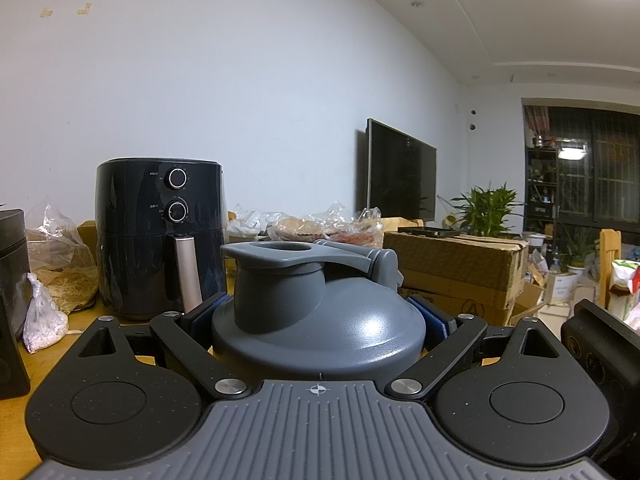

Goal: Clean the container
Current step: 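Wipe the blue cloth along the bottle base with the right gripper while the left gripper tilts it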

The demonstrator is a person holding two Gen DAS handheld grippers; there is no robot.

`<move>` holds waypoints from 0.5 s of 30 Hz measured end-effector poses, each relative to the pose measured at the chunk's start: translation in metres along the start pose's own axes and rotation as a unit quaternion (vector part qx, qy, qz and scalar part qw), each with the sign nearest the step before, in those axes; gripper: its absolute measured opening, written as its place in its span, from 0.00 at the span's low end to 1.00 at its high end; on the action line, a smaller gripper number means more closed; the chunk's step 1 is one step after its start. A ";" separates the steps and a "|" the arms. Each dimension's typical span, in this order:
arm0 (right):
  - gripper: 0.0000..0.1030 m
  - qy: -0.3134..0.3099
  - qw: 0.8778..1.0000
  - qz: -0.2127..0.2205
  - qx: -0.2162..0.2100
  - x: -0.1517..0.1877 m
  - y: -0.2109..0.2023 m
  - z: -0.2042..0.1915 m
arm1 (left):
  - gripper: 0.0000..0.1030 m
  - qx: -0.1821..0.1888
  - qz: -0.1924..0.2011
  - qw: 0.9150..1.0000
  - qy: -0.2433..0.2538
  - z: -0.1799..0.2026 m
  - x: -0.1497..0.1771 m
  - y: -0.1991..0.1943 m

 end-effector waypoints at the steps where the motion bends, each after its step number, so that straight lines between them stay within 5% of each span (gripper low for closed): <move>1: 0.17 0.001 1.000 0.000 0.000 0.000 0.000 0.000 | 0.92 0.000 0.001 1.000 0.001 0.000 0.000 0.000; 15: 0.18 0.023 0.999 0.029 0.004 -0.006 -0.008 0.001 | 0.92 0.002 0.001 1.000 -0.002 -0.001 0.000 0.001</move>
Point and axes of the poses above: each gripper's, at about its wrist camera, not at the fingertips, and y roughly the way its jaws point, z to its right, x to its underside, the point moved 9 cm from there along y, roughly the way its jaws point, and after that the axes turned 5 degrees about -y, right-handed, at the moved point
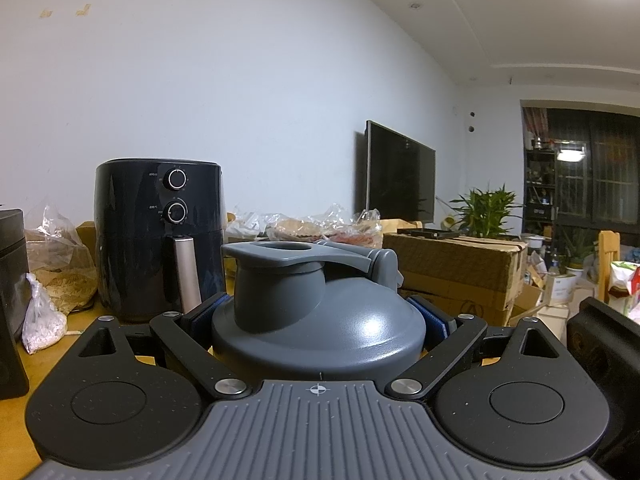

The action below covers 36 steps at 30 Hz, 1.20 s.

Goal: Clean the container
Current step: 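Wipe the blue cloth along the bottle base with the right gripper while the left gripper tilts it, then rub the blue cloth around the bottle side with the right gripper while the left gripper holds it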

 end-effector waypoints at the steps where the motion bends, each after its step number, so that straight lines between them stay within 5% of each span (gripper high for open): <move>1: 0.18 0.001 1.000 0.004 0.001 -0.002 -0.002 0.000 | 0.92 0.000 0.000 1.000 0.000 0.000 0.000 0.000; 28: 0.18 0.015 0.986 0.162 0.027 -0.063 -0.053 0.006 | 0.92 -0.004 0.000 1.000 0.000 0.002 0.000 -0.003; 36: 0.18 0.015 0.985 0.168 0.027 -0.065 -0.057 0.007 | 0.92 -0.004 0.000 1.000 0.000 0.003 -0.001 -0.004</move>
Point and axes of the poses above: each gripper's, at about its wrist camera, not at the fingertips, and y roughly the way its jaws point, z to its right, x to its underside, the point moved 9 cm from there along y, roughly the way its jaws point, and after that the axes turned 5 degrees about -y, right-handed, at the moved point
